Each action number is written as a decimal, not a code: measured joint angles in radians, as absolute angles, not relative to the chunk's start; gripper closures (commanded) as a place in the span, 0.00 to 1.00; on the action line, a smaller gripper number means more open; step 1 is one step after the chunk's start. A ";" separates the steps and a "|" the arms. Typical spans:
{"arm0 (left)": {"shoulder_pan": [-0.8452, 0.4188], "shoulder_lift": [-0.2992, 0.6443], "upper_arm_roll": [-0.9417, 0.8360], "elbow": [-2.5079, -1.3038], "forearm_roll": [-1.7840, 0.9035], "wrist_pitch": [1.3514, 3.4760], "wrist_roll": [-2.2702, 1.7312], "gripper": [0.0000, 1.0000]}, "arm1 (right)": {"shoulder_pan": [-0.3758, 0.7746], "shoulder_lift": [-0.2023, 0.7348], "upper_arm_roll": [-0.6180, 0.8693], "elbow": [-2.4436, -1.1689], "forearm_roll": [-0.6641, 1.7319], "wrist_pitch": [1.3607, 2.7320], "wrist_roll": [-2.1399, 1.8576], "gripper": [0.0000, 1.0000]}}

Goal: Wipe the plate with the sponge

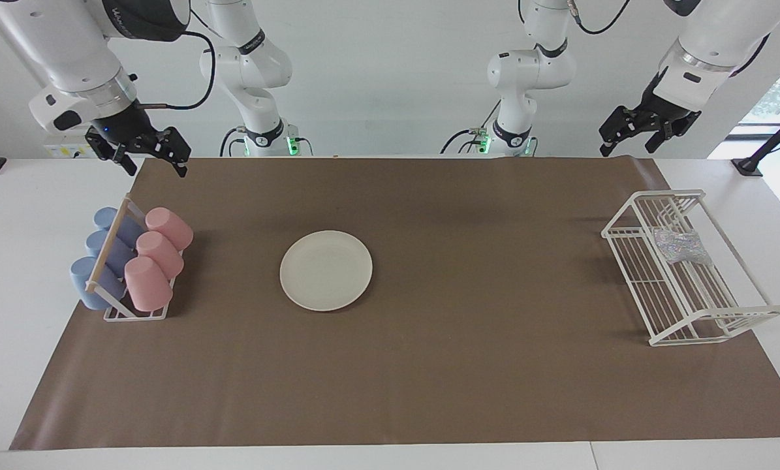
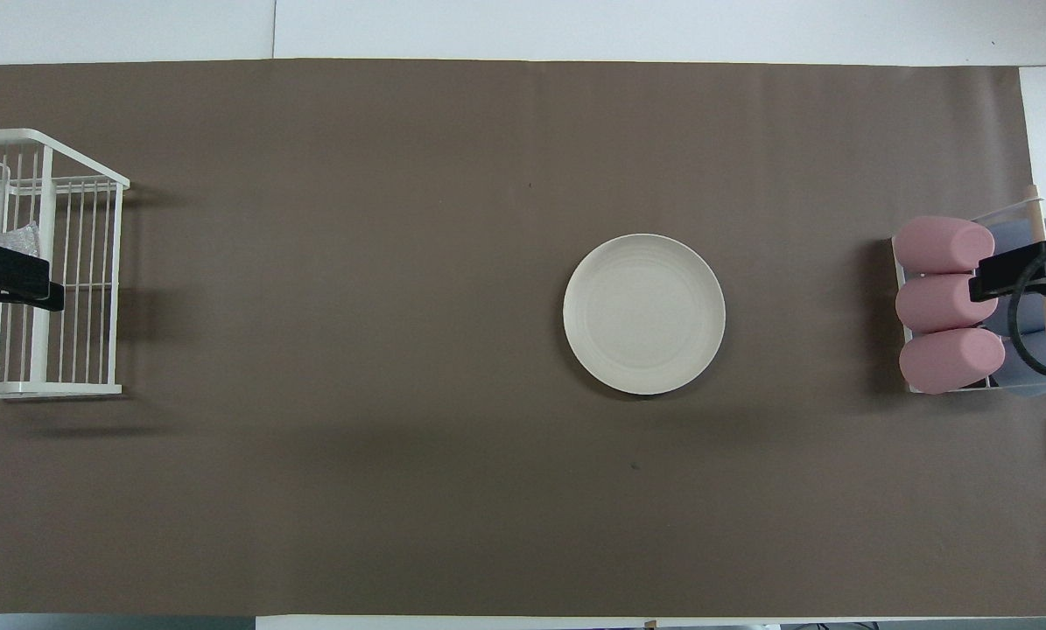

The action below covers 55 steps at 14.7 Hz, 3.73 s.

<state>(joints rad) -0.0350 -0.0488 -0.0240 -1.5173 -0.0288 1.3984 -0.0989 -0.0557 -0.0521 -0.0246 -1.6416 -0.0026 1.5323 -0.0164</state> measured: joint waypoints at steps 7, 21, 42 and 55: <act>-0.035 -0.053 -0.025 -1.526 -0.029 1.402 -0.099 0.00 | -0.056 -0.052 -0.025 -1.642 -0.003 1.532 -0.016 0.00; -0.038 -0.074 -0.026 -1.555 0.045 1.464 -0.099 0.00 | -0.056 -0.052 -0.025 -1.642 -0.003 1.532 -0.016 0.00; -0.256 0.202 -0.042 -1.799 0.889 1.572 -0.292 0.00 | -0.046 -0.058 0.011 -1.641 0.054 1.455 -0.016 0.00; -0.178 0.289 -0.029 -1.798 1.043 1.663 -0.382 0.02 | -0.045 -0.066 0.021 -1.644 0.055 1.375 0.417 0.00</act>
<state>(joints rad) -0.1780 0.2885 -0.0291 -1.7982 1.0427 1.6633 -0.3820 -0.0447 -0.0662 0.0206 -1.6438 0.0554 1.3749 0.4165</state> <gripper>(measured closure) 0.000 0.000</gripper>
